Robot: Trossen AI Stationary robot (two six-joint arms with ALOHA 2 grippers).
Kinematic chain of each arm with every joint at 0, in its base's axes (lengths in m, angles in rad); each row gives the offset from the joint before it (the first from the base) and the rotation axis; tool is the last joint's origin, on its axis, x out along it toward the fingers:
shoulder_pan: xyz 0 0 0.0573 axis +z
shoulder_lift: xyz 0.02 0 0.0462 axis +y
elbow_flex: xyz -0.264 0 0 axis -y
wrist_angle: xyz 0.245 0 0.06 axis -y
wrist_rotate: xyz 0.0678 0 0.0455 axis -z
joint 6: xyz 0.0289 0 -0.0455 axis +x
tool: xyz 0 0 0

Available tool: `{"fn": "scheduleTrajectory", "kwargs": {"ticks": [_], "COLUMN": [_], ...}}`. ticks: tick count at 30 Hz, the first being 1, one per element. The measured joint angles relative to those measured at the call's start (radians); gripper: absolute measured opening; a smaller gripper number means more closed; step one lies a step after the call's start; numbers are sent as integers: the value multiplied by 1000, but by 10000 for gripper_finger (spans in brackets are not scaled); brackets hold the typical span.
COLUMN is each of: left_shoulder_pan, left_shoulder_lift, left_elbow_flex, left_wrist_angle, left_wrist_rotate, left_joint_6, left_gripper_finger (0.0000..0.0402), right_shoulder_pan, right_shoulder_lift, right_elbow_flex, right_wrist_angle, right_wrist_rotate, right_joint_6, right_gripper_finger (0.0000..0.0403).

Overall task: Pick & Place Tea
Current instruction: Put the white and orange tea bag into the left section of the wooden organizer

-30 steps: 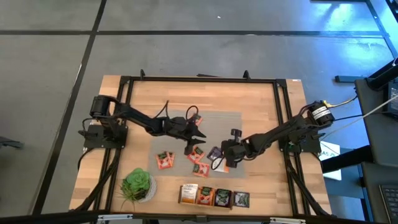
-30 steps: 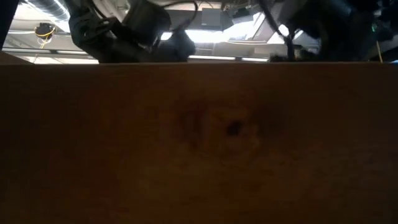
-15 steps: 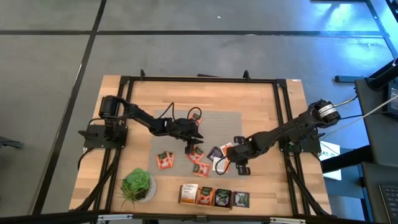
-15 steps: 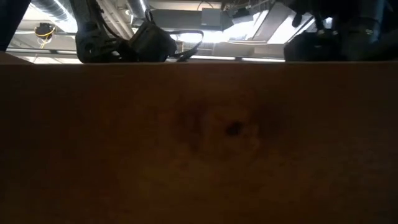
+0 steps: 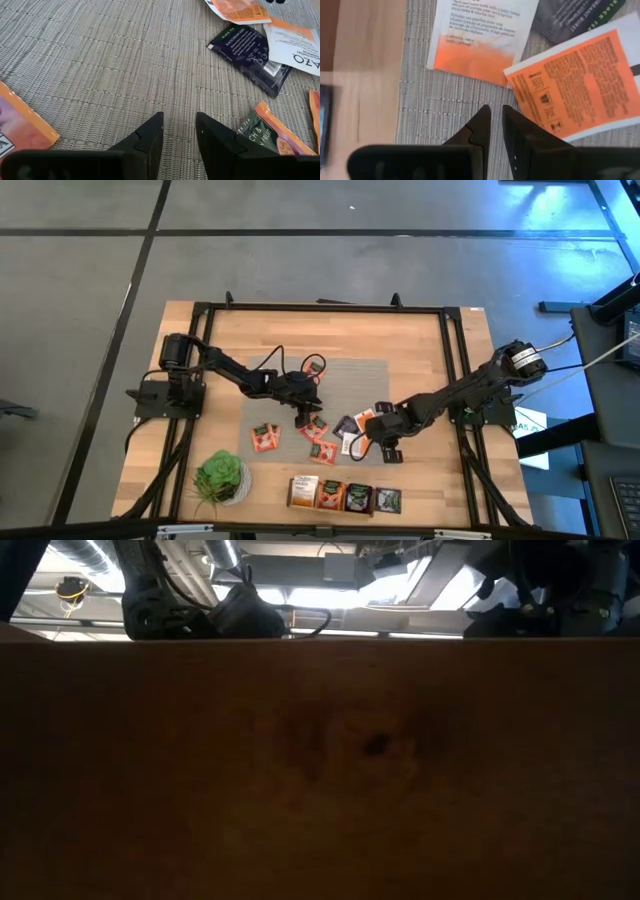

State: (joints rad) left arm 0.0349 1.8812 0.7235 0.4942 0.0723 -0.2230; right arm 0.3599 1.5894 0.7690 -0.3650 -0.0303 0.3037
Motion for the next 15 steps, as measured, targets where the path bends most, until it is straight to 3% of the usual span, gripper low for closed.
{"fn": "scheduleTrajectory", "kwargs": {"ticks": [7, 11, 15], "left_shoulder_pan": [0, 0, 0], "left_shoulder_lift": [0, 0, -1], "left_elbow_flex": [0, 0, 1], "left_wrist_angle": [-2, -3, -8], "left_wrist_rotate": [0, 0, 0], "left_joint_6": [0, 0, 0], "left_gripper_finger": [111, 113, 112], "right_shoulder_pan": [0, 0, 0], "right_shoulder_lift": [0, 0, 0], "right_elbow_flex": [-12, -12, -12], "right_wrist_angle": [8, 9, 11], "right_wrist_rotate": [71, 168, 182], "right_joint_6": [-25, -56, -75], "right_gripper_finger": [51, 51, 51]}}
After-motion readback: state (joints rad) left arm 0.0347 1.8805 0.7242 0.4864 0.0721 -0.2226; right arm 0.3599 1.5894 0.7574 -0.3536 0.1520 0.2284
